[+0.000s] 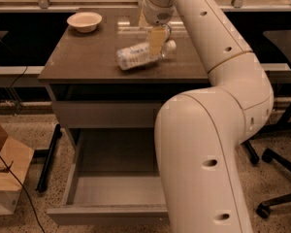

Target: Pick blue plastic bottle from middle drawer and place on counter

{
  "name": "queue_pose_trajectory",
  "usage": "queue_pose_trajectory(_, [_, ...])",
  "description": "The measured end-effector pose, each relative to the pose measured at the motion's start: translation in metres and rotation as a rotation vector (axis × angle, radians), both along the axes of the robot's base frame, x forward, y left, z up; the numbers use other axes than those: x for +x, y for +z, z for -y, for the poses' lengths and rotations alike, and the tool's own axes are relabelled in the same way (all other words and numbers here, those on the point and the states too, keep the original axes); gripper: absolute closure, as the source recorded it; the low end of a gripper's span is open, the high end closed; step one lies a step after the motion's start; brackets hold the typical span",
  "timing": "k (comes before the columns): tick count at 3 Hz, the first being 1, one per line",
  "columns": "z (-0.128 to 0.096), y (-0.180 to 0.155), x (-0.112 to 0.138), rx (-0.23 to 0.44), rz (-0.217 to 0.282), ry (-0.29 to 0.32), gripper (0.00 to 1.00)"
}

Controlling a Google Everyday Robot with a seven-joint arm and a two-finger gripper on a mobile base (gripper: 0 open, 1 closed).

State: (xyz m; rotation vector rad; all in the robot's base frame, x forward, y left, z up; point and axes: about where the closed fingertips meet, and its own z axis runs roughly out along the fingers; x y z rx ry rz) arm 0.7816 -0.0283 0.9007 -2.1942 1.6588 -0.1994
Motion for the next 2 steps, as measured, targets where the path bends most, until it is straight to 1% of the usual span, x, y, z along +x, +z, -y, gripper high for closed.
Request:
queue_pose_trajectory(1, [-0.0128, -0.0244, 0.0107, 0.092, -0.023, 0.024, 0.00])
queue_pose_trajectory(2, [-0.0175, -0.0269, 0.0154, 0.100, -0.013, 0.026, 0.00])
